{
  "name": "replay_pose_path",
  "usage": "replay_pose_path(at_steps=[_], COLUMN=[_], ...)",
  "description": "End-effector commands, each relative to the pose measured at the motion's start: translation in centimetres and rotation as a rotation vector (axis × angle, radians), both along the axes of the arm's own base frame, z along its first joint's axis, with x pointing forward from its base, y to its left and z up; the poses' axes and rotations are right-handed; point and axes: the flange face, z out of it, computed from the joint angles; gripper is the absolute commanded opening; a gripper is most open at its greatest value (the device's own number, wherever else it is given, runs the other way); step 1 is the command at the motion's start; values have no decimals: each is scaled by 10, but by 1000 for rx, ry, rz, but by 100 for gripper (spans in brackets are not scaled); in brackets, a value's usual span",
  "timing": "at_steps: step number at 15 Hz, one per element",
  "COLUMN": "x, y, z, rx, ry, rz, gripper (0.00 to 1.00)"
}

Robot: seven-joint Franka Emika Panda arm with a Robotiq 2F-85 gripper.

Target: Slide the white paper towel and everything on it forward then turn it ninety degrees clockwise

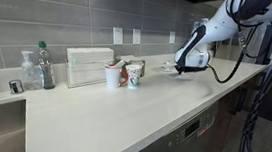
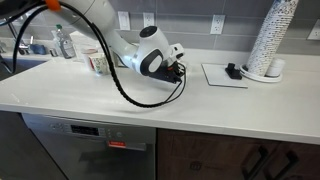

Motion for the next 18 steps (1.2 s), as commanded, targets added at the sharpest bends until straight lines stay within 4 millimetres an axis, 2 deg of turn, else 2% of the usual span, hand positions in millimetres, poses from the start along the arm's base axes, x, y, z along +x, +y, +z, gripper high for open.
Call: replay_pose_path(at_steps=[1,7,11,18], x=[5,-1,-13,-45], y=[-3,-9,-11,7], z=[-10,-7,-9,-21], rx=[26,68,88,120], ry=[65,181,205,189], rz=[-15,-50,-59,-95], gripper=[0,0,0,0])
